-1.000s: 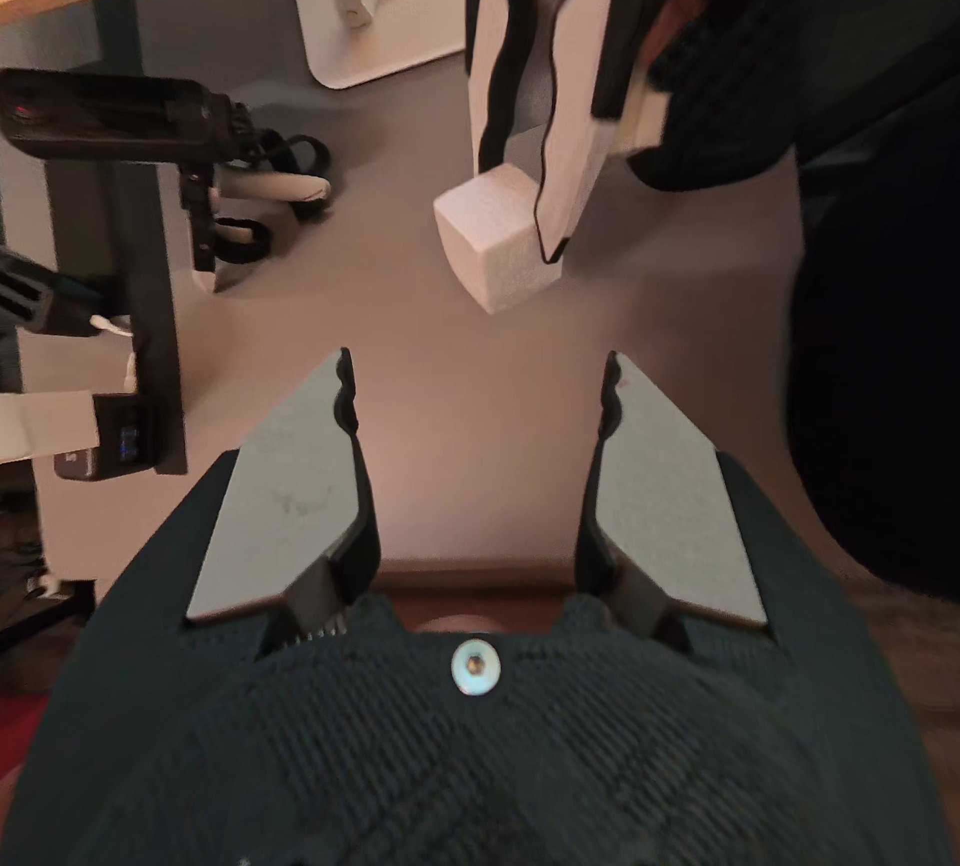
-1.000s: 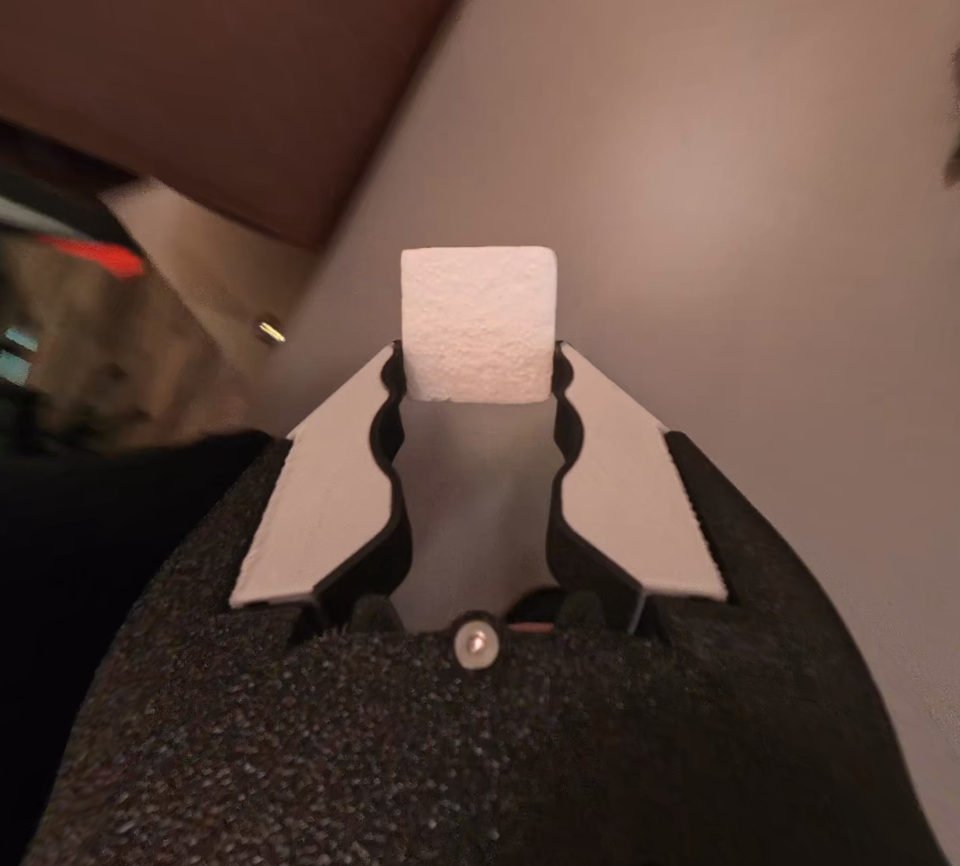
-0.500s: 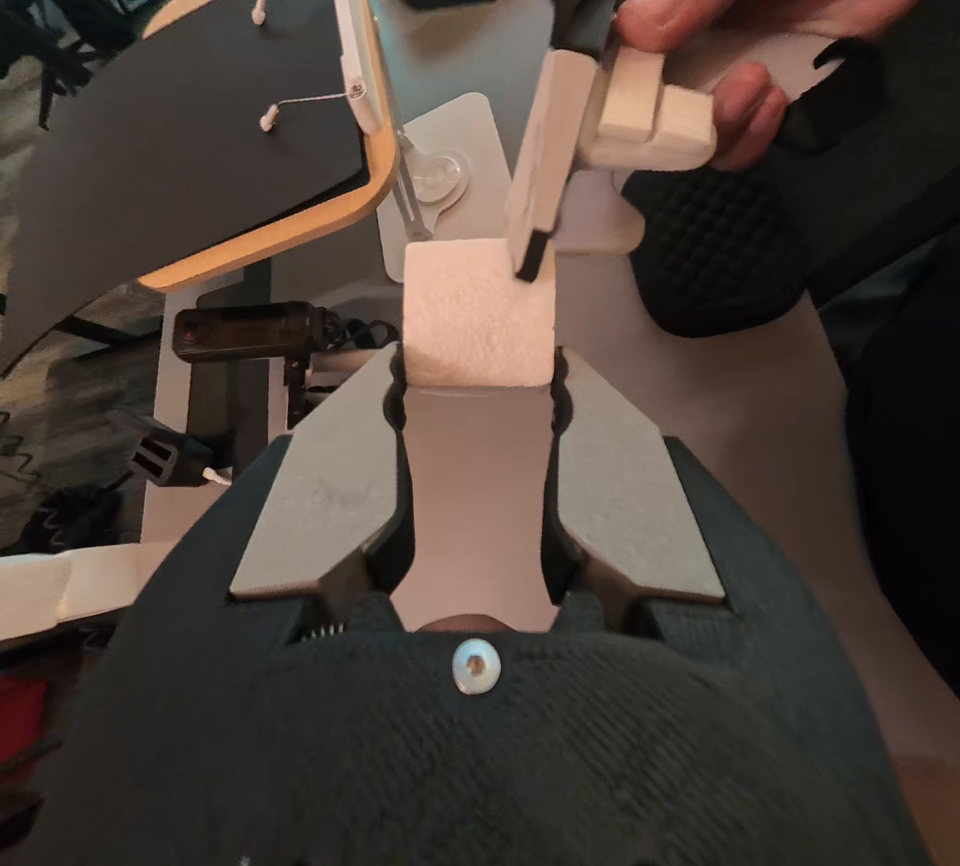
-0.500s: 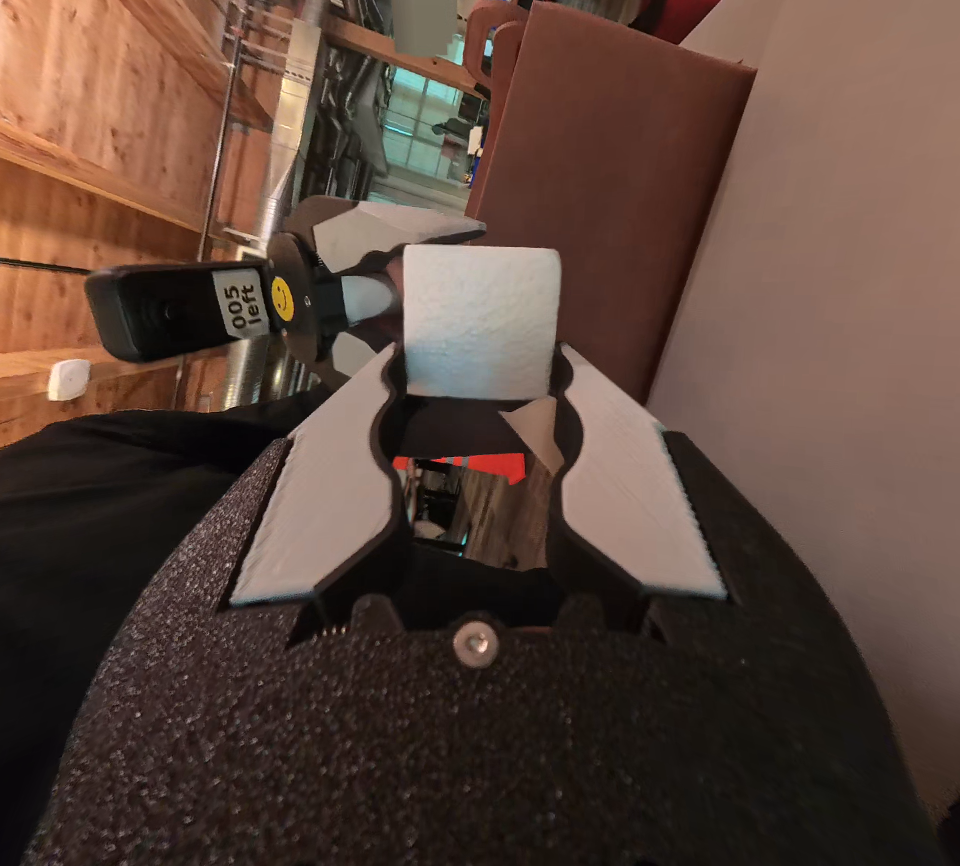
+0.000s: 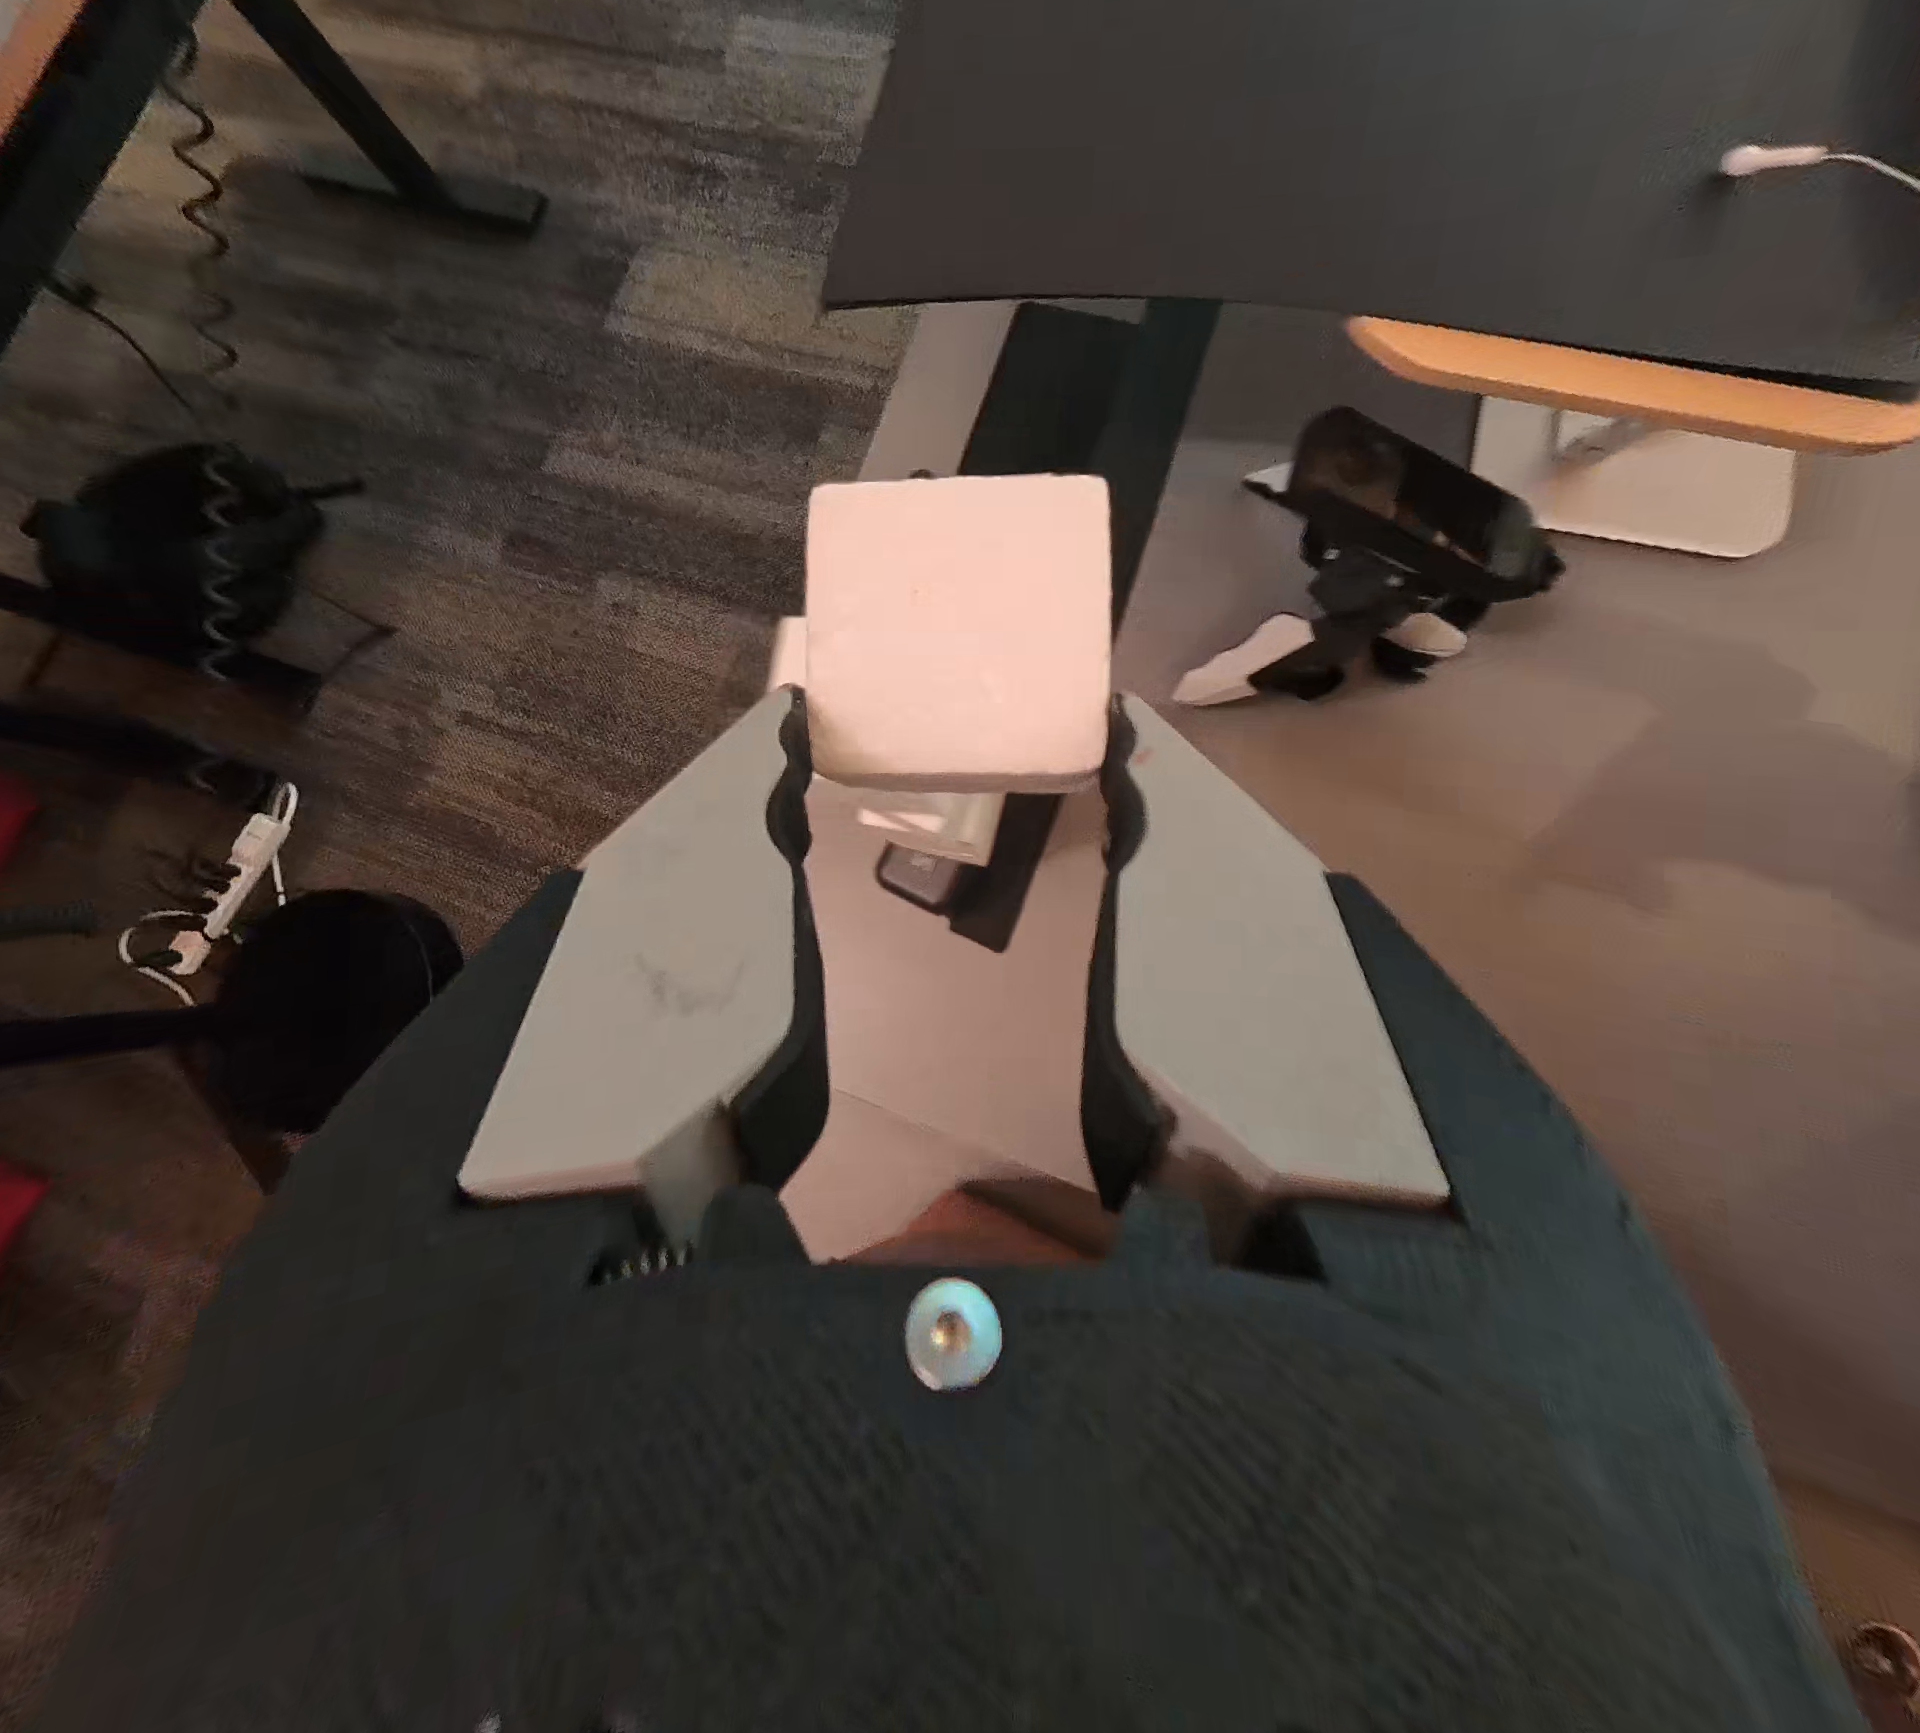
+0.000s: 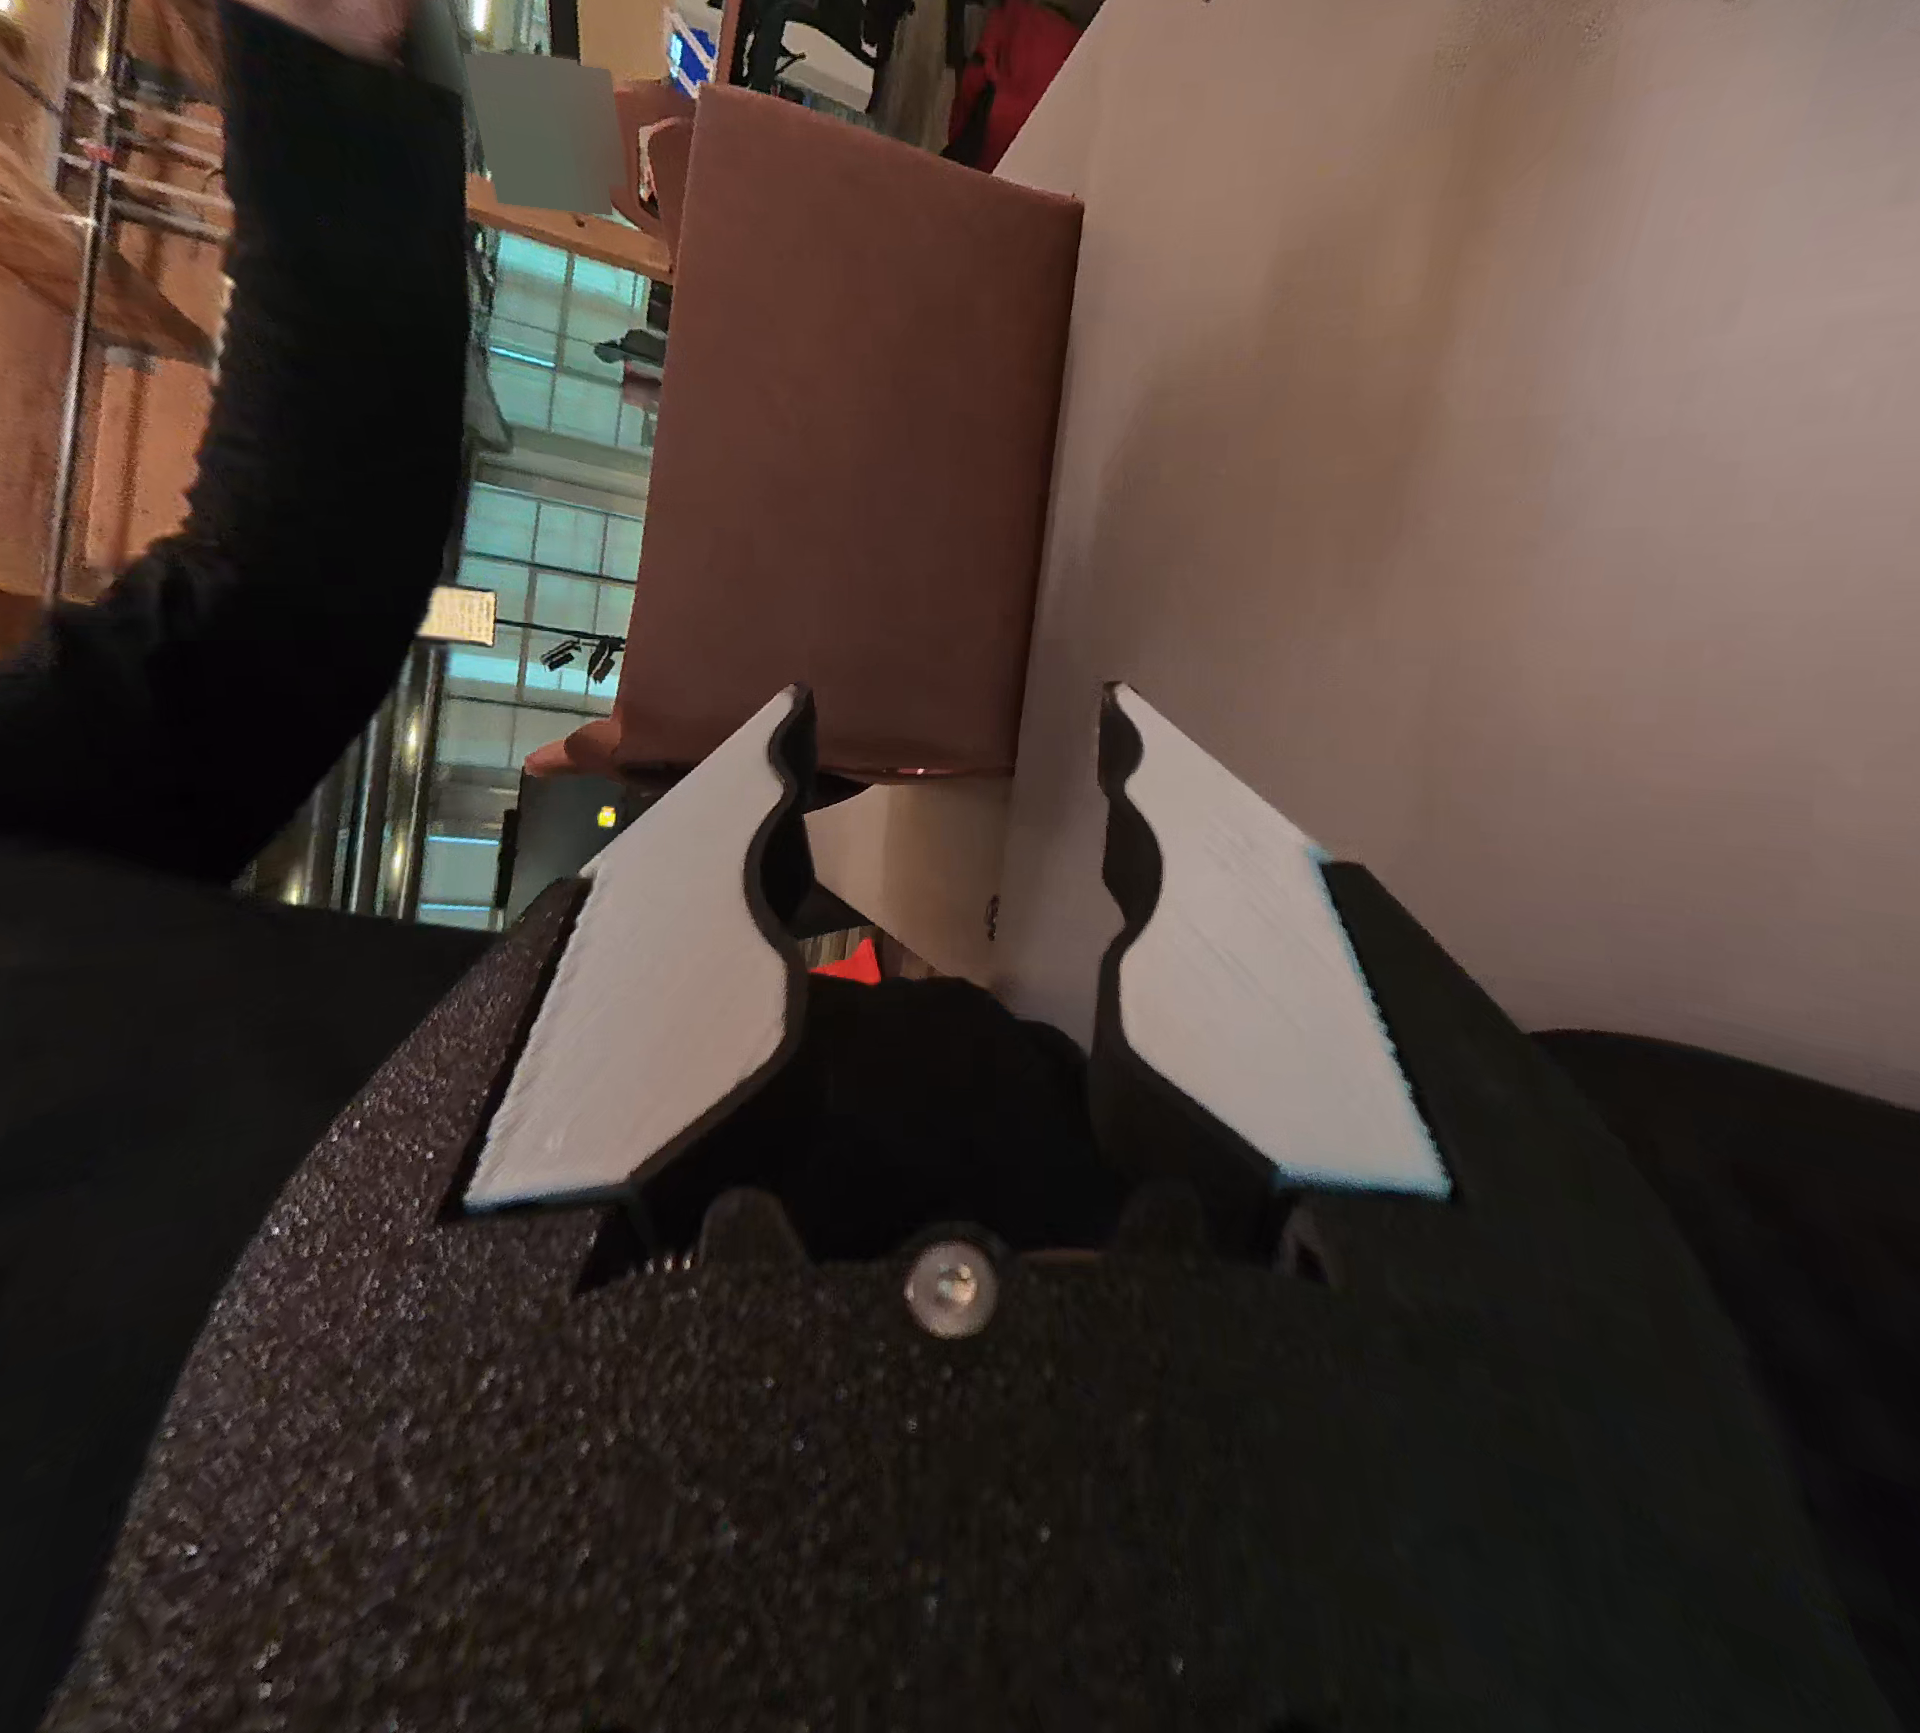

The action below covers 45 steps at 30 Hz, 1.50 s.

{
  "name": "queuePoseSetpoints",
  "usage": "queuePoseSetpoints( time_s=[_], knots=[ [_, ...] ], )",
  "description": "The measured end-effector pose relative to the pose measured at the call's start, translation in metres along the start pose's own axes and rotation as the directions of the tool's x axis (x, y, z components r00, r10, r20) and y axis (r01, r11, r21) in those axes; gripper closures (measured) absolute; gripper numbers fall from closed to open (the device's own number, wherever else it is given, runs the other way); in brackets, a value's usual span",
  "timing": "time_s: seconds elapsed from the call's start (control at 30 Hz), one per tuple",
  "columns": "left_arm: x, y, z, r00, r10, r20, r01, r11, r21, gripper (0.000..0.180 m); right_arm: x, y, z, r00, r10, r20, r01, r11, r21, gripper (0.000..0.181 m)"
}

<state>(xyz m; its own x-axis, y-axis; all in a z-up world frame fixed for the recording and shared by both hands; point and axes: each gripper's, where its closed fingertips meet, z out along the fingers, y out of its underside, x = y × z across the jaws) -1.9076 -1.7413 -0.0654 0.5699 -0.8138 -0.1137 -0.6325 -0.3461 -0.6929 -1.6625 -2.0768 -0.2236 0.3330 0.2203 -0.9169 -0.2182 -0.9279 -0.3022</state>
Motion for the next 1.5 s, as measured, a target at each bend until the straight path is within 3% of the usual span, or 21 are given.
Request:
queuePoseSetpoints(
  time_s=[0.33, 0.53, 1.2, 1.37, 1.5],
  knots=[
    [-0.038, 0.015, 0.038, 0.996, 0.047, -0.082, -0.055, 0.994, -0.093, 0.125, 0.010, -0.012, -0.011, 0.998, 0.035, -0.050, -0.031, 0.996, 0.079, 0.128],
    [-0.038, 0.027, 0.044, 0.994, 0.051, -0.100, -0.063, 0.992, -0.112, 0.125, 0.012, -0.013, -0.006, 0.997, 0.033, -0.064, -0.030, 0.998, 0.053, 0.128],
    [-0.039, 0.030, 0.055, 0.994, 0.015, -0.110, -0.026, 0.994, -0.103, 0.124, 0.010, -0.015, -0.005, 0.998, 0.034, -0.049, -0.032, 0.999, 0.038, 0.129],
    [-0.040, 0.031, 0.051, 0.993, -0.013, -0.116, 0.000, 0.994, -0.109, 0.095, 0.011, -0.016, -0.006, 0.998, 0.031, -0.050, -0.029, 0.999, 0.037, 0.129],
    [-0.051, 0.034, 0.038, 0.990, -0.077, -0.119, 0.072, 0.997, -0.042, 0.094, 0.011, -0.017, -0.010, 0.998, 0.028, -0.053, -0.025, 0.998, 0.049, 0.129]
  ],
)
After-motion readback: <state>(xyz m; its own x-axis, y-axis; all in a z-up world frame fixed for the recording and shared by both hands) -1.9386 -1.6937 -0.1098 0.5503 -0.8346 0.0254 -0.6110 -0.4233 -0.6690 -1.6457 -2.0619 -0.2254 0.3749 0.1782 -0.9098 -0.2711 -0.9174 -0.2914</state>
